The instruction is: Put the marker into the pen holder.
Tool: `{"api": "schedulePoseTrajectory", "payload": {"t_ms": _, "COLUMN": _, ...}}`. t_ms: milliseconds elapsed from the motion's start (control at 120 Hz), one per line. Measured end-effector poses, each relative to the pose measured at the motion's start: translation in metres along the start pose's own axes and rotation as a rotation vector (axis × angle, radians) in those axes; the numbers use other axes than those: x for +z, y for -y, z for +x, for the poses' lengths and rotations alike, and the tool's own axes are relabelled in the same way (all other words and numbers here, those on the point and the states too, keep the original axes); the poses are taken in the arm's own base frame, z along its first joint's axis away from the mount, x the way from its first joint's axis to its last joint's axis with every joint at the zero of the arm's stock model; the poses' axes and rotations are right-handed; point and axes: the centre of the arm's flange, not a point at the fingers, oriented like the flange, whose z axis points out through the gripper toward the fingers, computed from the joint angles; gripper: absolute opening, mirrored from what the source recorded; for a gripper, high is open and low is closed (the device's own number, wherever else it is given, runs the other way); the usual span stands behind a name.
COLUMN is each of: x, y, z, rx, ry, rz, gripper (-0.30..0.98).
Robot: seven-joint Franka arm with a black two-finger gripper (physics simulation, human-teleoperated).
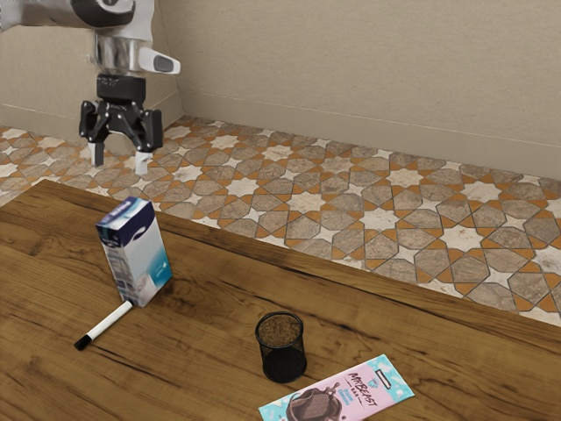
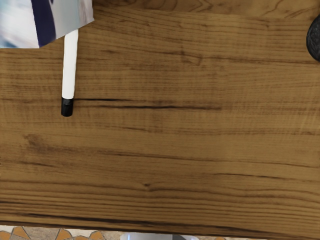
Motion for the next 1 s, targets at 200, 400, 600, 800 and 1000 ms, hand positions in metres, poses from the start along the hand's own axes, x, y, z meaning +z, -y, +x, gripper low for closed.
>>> {"api": "schedulePoseTrajectory", "payload": {"t_ms": 200, "x": -0.028, "y": 0.000, "z": 0.027, "rx": -0.003, "ry": -0.291, "rz": 0.007, "gripper": 0.69}}
{"api": "schedulePoseTrajectory", "payload": {"t_ms": 400, "x": -0.041, "y": 0.009, "z": -0.033, "rx": -0.007, "ry": -0.405, "rz": 0.019, "gripper": 0.69}}
{"api": "schedulePoseTrajectory", "payload": {"t_ms": 600, "x": 0.096, "y": 0.052, "z": -0.059, "rx": -0.055, "ry": -0.297, "rz": -0.021, "gripper": 0.69}}
{"api": "schedulePoseTrajectory", "payload": {"t_ms": 800, "x": 0.208, "y": 0.097, "z": -0.061, "rx": -0.121, "ry": -0.277, "rz": -0.061, "gripper": 0.69}}
{"api": "schedulePoseTrajectory", "payload": {"t_ms": 1000, "x": 0.263, "y": 0.118, "z": -0.045, "rx": -0.148, "ry": -0.284, "rz": -0.036, "gripper": 0.69}}
